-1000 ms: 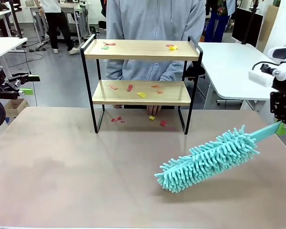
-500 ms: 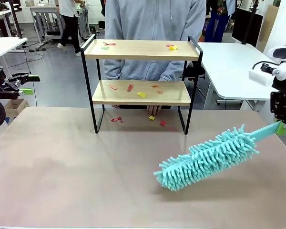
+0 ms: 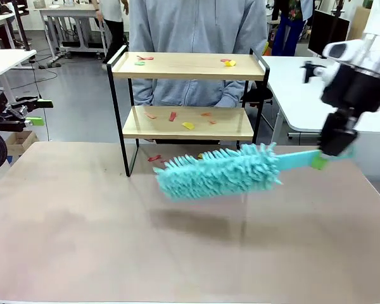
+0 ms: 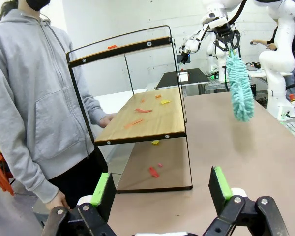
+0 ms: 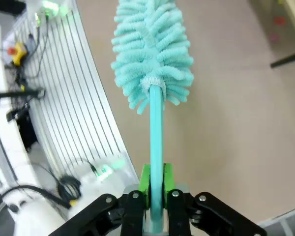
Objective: Clean the shelf.
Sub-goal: Clean the specific section of the Shelf indicated by the human with the Duster.
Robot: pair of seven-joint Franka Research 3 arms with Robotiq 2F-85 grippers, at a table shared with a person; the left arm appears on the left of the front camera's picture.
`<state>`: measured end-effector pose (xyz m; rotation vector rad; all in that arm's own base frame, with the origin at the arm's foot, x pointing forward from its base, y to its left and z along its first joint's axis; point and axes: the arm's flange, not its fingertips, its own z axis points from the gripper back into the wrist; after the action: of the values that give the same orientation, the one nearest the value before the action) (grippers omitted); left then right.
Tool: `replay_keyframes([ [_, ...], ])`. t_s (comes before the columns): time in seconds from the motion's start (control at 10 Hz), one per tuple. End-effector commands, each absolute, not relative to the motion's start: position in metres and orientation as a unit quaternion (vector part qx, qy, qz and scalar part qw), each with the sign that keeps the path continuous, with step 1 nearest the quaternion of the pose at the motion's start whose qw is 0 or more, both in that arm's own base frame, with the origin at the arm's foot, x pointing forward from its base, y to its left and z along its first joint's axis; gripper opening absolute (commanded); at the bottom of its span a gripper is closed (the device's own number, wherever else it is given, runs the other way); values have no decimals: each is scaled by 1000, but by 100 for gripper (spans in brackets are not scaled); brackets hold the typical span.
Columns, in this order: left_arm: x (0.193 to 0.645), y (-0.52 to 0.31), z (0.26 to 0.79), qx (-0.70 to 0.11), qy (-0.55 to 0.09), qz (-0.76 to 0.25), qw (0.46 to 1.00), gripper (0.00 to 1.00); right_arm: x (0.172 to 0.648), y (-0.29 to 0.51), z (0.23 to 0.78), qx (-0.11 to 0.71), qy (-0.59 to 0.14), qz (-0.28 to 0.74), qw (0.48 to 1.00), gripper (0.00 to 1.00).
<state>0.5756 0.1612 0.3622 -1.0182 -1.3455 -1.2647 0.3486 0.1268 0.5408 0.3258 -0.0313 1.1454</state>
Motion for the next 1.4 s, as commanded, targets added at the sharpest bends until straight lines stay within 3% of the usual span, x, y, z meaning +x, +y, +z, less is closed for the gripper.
replay_keyframes([
  [0.0,574,159,364,-416,-555,-523,494,100,362,166,542,170,-45,482,858,13],
  [0.4,574,159,364,-416,-555,-523,494,100,362,227,517,183,-38,415,890,13],
  [1.0,574,159,364,-416,-555,-523,494,100,363,207,522,173,-26,434,884,13],
  [1.3,574,159,364,-416,-555,-523,494,100,353,272,507,168,-29,363,916,13],
])
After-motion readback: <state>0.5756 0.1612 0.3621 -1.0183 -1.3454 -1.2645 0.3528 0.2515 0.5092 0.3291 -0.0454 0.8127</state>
